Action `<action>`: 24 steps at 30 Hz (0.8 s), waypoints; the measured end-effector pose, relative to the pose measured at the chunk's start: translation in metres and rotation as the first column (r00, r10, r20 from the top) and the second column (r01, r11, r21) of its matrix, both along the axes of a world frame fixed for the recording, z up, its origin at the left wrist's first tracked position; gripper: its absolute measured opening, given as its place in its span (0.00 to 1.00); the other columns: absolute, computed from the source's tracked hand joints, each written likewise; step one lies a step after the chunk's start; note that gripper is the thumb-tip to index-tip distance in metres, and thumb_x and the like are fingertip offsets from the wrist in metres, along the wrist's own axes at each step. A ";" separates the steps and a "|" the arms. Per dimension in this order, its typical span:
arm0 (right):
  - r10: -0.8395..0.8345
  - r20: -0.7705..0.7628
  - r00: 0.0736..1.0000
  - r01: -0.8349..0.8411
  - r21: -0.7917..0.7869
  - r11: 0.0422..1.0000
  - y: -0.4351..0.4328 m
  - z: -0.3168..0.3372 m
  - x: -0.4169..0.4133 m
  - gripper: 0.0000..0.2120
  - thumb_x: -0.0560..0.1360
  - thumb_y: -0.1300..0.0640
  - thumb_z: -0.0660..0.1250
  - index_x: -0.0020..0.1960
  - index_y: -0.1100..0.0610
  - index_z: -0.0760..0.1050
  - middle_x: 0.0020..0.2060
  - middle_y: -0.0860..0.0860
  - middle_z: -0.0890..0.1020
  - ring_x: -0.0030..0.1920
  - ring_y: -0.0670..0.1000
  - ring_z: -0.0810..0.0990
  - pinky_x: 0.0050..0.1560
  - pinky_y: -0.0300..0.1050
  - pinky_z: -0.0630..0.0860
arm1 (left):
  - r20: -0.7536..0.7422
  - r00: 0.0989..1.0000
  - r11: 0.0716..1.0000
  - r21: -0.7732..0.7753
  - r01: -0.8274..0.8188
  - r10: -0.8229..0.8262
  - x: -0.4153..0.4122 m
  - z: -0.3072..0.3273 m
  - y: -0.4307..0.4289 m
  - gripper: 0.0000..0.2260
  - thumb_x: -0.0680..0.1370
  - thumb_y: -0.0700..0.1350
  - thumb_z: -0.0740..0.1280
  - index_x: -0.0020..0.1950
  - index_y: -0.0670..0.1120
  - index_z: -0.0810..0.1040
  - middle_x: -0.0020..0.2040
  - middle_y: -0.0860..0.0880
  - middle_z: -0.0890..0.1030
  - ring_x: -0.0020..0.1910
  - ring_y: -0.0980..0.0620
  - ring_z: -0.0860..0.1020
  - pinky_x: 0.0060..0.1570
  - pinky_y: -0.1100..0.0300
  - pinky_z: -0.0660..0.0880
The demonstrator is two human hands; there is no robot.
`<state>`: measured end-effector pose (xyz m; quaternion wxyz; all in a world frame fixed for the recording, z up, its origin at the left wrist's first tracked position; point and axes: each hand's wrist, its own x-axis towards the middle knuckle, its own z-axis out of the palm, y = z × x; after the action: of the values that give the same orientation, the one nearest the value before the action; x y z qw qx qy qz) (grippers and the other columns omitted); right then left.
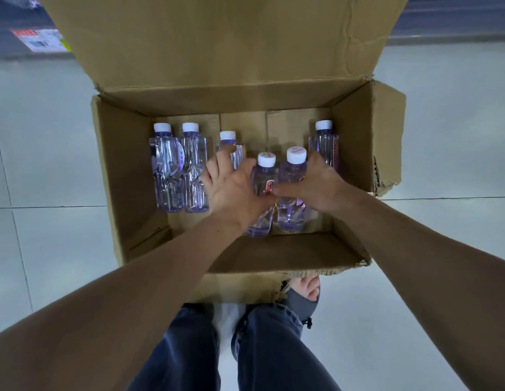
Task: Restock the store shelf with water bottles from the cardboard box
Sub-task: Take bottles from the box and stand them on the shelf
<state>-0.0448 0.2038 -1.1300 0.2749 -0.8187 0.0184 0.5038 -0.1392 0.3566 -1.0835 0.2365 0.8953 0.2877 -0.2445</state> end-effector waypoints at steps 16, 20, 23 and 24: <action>-0.174 0.028 0.984 0.169 0.133 0.977 0.009 0.123 -0.026 0.35 0.66 0.57 0.84 0.69 0.53 0.75 0.56 0.45 0.84 0.51 0.41 0.82 0.41 0.25 0.72 | 0.042 0.899 0.809 -0.457 -0.370 0.436 -0.025 0.062 0.026 0.30 0.69 0.41 0.82 0.64 0.53 0.72 0.50 0.64 0.76 0.47 0.66 0.77 0.44 0.80 0.70; -0.133 0.106 0.985 0.116 0.155 0.981 0.029 0.197 -0.019 0.34 0.65 0.52 0.84 0.66 0.51 0.75 0.53 0.43 0.82 0.52 0.43 0.82 0.49 0.34 0.77 | 0.123 0.851 0.769 -0.508 -0.387 0.510 -0.021 0.138 0.055 0.33 0.67 0.41 0.83 0.68 0.49 0.74 0.53 0.61 0.79 0.52 0.60 0.80 0.53 0.75 0.73; -0.172 0.137 0.975 0.142 0.205 0.968 0.044 0.260 -0.013 0.31 0.64 0.53 0.85 0.63 0.51 0.75 0.54 0.45 0.84 0.55 0.48 0.83 0.58 0.44 0.80 | 0.178 0.825 0.758 -0.530 -0.380 0.537 -0.019 0.201 0.083 0.29 0.63 0.42 0.85 0.61 0.47 0.79 0.54 0.52 0.85 0.55 0.50 0.84 0.60 0.53 0.80; -0.181 0.144 0.973 0.147 0.219 0.965 0.049 0.286 -0.012 0.30 0.65 0.54 0.84 0.62 0.50 0.75 0.53 0.44 0.83 0.55 0.47 0.83 0.56 0.39 0.79 | 0.191 0.812 0.746 -0.549 -0.377 0.552 -0.017 0.225 0.092 0.28 0.63 0.39 0.85 0.60 0.46 0.79 0.54 0.49 0.86 0.54 0.49 0.84 0.61 0.49 0.80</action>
<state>-0.0570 0.2528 -0.8443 0.3998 -0.8198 0.0112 0.4099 -0.1566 0.4489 -0.8581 0.5538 0.7321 0.3882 -0.0817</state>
